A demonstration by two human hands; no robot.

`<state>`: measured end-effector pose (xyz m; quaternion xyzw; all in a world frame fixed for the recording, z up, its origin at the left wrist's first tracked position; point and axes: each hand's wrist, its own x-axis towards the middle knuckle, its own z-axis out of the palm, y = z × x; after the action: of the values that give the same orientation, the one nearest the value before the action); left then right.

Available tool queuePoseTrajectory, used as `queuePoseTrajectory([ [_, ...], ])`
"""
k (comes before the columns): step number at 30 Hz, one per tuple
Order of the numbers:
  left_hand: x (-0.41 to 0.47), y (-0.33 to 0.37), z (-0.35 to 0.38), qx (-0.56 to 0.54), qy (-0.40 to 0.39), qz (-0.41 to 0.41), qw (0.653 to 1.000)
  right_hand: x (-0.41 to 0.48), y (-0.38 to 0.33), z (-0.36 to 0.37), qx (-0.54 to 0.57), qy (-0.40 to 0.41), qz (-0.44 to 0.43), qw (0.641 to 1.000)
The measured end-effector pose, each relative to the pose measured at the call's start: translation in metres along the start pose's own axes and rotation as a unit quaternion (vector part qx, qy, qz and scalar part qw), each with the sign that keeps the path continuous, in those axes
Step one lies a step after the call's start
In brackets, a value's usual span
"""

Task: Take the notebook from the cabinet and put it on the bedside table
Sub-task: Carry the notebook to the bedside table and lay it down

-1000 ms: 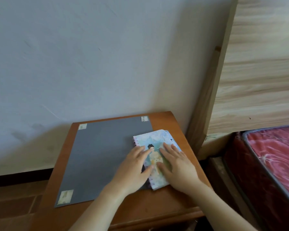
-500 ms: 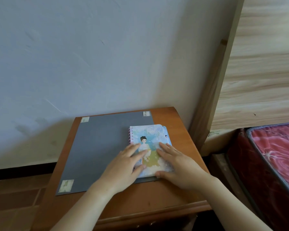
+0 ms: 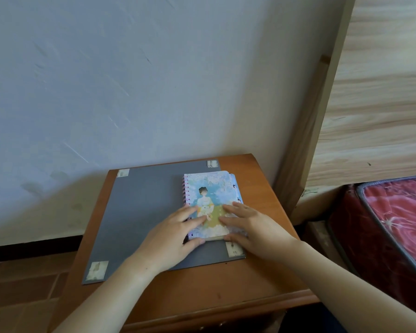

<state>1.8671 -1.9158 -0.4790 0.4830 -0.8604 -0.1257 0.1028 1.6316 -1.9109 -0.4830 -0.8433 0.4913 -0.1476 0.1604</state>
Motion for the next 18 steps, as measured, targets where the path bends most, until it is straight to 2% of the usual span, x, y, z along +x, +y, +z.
queuePoseTrajectory([
  [12, 0.032, -0.015, -0.005, 0.056, 0.011, -0.007, 0.998, 0.033, 0.009, -0.006, -0.010, 0.011, 0.006, 1.000],
  [18, 0.036, -0.014, -0.005, 0.049, 0.000, -0.006, 0.999, 0.033, 0.008, -0.005, -0.010, 0.015, 0.004, 1.000],
])
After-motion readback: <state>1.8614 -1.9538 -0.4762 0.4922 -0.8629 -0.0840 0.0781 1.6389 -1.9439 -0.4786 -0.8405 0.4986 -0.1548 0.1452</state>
